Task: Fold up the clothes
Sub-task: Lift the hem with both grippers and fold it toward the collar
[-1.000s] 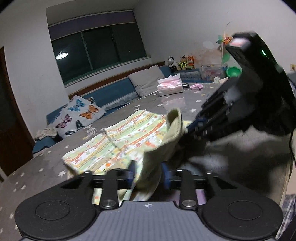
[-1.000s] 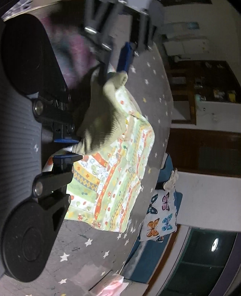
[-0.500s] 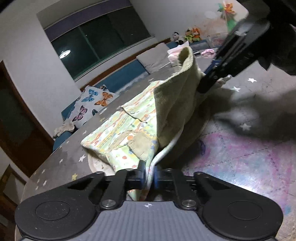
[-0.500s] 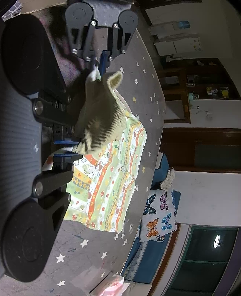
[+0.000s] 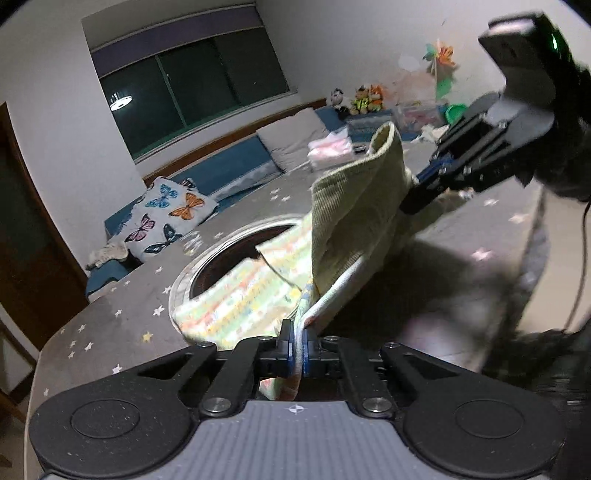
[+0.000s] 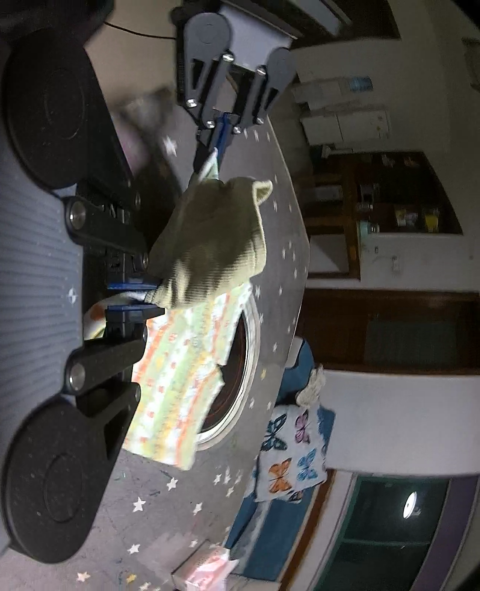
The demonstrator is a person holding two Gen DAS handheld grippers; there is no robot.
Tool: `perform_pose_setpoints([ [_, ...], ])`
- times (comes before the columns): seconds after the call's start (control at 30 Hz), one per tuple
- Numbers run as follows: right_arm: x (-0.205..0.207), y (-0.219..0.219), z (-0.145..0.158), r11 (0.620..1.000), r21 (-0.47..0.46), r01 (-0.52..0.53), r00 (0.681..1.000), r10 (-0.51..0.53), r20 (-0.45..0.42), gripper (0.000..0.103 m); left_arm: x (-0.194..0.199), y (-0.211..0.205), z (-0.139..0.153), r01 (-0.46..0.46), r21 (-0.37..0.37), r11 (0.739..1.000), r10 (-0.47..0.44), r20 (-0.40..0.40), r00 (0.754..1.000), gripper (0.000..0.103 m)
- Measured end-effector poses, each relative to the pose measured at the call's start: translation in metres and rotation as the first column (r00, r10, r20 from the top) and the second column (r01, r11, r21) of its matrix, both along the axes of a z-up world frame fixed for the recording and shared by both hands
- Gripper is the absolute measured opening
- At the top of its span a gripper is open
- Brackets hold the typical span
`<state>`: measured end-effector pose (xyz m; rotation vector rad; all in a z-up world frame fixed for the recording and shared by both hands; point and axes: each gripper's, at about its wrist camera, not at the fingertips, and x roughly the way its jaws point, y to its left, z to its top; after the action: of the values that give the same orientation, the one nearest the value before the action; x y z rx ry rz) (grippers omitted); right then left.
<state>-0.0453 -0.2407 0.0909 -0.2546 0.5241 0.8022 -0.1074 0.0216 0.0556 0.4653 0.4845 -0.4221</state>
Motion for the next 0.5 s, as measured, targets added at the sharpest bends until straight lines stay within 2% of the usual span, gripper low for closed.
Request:
perform_pose_setpoints([
  [0.07,-0.004,0.000,0.008,1.000,-0.004,-0.007,1.000,0.007,0.011,0.006,-0.003,0.002,0.013,0.000,-0.018,1.000,0.000,-0.002,1.000,0.005],
  [0.2,0.009,0.003,0.019,1.000,-0.006,-0.007,1.000,0.007,0.028,0.006,0.023,0.007,0.022,-0.018,-0.035,0.999,0.018,0.004,1.000,0.005],
  [0.3,0.036,0.012,0.021,1.000,-0.018,-0.002,0.999,0.003,0.032,0.006,0.056,0.014,0.025,-0.040,-0.046,0.998,0.040,0.003,0.999,0.005],
  [0.5,0.116,0.041,0.020,0.998,-0.063,0.007,1.000,-0.006,0.014,0.005,0.144,0.028,0.014,-0.103,-0.052,0.993,0.100,-0.058,0.993,0.005],
])
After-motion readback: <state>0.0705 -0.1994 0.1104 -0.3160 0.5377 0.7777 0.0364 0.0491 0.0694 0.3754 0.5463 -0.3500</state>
